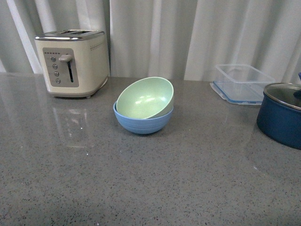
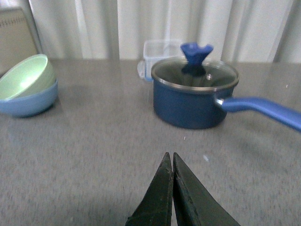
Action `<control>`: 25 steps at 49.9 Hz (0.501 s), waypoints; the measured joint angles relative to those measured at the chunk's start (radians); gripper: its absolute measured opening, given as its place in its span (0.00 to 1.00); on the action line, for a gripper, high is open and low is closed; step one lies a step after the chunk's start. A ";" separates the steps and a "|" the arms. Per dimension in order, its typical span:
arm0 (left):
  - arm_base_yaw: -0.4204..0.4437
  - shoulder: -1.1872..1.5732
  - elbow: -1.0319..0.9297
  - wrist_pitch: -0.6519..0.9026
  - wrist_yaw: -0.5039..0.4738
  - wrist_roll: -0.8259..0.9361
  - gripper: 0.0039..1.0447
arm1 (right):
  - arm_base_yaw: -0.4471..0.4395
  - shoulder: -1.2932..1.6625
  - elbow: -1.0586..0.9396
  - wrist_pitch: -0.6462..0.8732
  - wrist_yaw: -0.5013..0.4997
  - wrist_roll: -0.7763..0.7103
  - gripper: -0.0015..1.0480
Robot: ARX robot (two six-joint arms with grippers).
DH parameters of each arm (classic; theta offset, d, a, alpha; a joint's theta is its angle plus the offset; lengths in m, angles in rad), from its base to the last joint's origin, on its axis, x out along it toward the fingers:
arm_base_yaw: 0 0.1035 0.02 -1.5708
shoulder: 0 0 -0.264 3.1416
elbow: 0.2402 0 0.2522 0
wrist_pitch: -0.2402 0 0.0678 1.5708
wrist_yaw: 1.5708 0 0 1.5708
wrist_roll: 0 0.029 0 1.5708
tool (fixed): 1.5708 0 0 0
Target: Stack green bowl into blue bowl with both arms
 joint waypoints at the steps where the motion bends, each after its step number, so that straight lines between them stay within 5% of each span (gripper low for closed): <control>1: 0.000 0.000 0.000 0.000 0.000 0.000 0.94 | 0.000 -0.025 0.000 -0.032 -0.002 0.000 0.01; 10: 0.000 0.000 0.000 0.000 0.000 0.000 0.94 | 0.000 -0.084 0.000 -0.062 -0.002 -0.001 0.03; 25: 0.000 0.000 0.000 0.000 0.000 0.000 0.94 | 0.000 -0.085 0.000 -0.062 -0.002 -0.001 0.58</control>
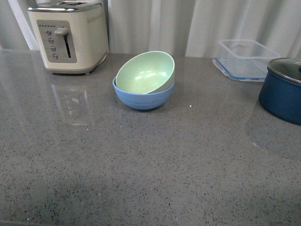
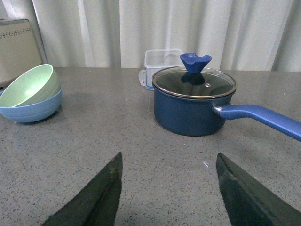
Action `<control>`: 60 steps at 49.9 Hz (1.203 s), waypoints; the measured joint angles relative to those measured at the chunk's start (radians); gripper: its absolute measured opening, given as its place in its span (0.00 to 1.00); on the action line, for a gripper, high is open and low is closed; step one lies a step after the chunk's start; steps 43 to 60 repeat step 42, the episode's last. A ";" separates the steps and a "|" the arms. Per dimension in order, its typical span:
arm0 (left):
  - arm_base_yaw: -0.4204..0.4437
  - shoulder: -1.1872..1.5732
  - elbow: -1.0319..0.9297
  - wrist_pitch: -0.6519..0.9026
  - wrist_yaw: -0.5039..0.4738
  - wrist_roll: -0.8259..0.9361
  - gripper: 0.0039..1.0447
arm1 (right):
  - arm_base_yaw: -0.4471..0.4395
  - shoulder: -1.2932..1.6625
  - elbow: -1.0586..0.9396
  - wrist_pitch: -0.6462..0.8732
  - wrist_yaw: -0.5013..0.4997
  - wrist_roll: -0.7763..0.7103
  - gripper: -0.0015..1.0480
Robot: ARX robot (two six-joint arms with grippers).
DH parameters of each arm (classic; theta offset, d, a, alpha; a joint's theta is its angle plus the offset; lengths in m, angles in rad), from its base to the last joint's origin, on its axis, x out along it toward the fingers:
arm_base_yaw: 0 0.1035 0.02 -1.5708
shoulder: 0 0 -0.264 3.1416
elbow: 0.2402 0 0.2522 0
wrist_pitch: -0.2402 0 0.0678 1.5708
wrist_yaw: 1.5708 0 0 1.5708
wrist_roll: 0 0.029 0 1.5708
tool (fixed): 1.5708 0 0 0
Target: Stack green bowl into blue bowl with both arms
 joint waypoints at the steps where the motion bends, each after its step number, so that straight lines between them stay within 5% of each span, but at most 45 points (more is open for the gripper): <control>1: 0.000 0.000 0.000 0.000 0.000 0.000 0.94 | 0.000 0.000 0.000 0.000 0.000 0.000 0.61; 10: 0.000 0.000 0.000 0.000 0.000 0.000 0.94 | 0.000 0.000 0.000 0.000 0.000 0.001 0.92; 60: 0.000 0.000 0.000 0.000 0.000 0.000 0.94 | 0.000 0.000 0.000 0.000 0.000 0.001 0.90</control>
